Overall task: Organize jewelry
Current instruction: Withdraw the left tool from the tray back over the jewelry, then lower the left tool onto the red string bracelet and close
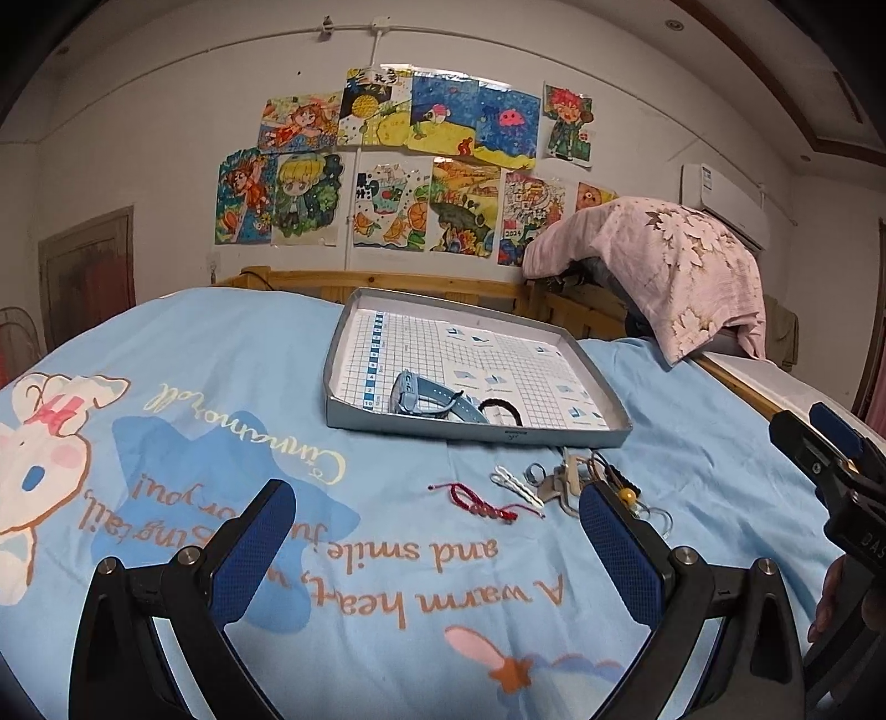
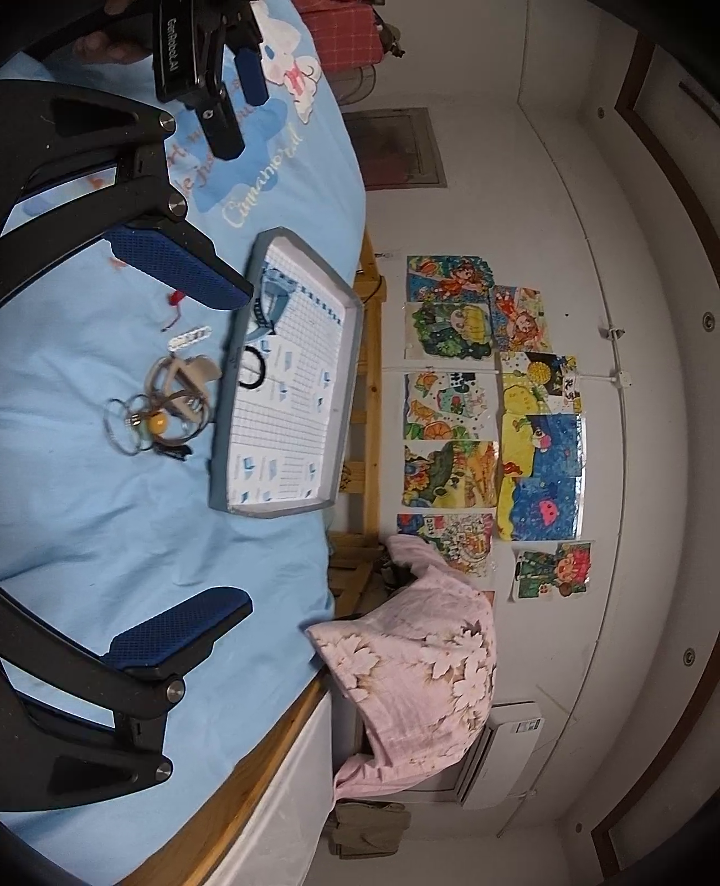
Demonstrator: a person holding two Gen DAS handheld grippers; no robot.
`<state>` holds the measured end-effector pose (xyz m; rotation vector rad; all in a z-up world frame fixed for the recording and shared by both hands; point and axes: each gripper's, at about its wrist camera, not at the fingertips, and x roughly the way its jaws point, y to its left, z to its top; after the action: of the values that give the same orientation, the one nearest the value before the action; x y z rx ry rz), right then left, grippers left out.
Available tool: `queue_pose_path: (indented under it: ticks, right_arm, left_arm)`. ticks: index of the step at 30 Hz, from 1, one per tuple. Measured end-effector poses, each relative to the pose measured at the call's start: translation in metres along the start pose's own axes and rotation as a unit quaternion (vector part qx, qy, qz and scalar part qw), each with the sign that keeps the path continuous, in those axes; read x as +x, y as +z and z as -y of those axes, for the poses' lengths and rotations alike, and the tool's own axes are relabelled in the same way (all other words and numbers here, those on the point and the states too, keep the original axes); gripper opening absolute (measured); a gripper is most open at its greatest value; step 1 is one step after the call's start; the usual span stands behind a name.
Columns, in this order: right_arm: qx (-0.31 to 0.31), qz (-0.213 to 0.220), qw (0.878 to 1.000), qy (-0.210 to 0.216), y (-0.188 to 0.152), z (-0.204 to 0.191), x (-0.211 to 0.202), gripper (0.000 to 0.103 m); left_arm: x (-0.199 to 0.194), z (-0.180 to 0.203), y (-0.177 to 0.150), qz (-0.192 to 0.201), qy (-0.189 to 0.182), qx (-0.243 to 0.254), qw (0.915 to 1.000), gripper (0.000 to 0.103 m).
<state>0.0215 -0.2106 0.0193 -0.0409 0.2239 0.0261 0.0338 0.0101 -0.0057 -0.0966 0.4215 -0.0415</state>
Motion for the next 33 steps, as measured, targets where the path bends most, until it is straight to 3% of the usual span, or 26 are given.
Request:
queue_pose_path:
  ticks: [12,17,25,27,29,33]
  right_arm:
    - [0.012,-0.013,1.0,0.018,0.007,-0.005,0.052,0.099]
    - [0.006,-0.03,0.999,0.026,0.003,-0.002,0.074,0.099]
    - [0.038,-0.082,0.994,0.055,-0.028,0.012,0.093,0.098]
    - [0.038,-0.092,0.993,0.058,-0.037,0.011,0.096,0.098]
    - [0.036,-0.101,0.992,0.062,-0.043,0.01,0.099,0.096]
    - [0.031,-0.117,0.99,0.07,-0.053,0.006,0.104,0.072]
  left_arm:
    - [0.053,-0.001,0.028,0.005,0.016,0.007,0.9998,0.103]
    - [0.08,-0.001,0.026,-0.022,0.017,0.011,0.9996,0.103]
    - [0.112,0.002,0.005,-0.073,-0.021,0.01,0.9971,0.103]
    - [0.118,0.005,0.0,-0.083,-0.031,0.016,0.996,0.1]
    - [0.125,0.007,-0.005,-0.096,-0.041,0.018,0.9943,0.088]
    - [0.137,0.006,-0.014,-0.127,-0.062,0.008,0.9899,0.072]
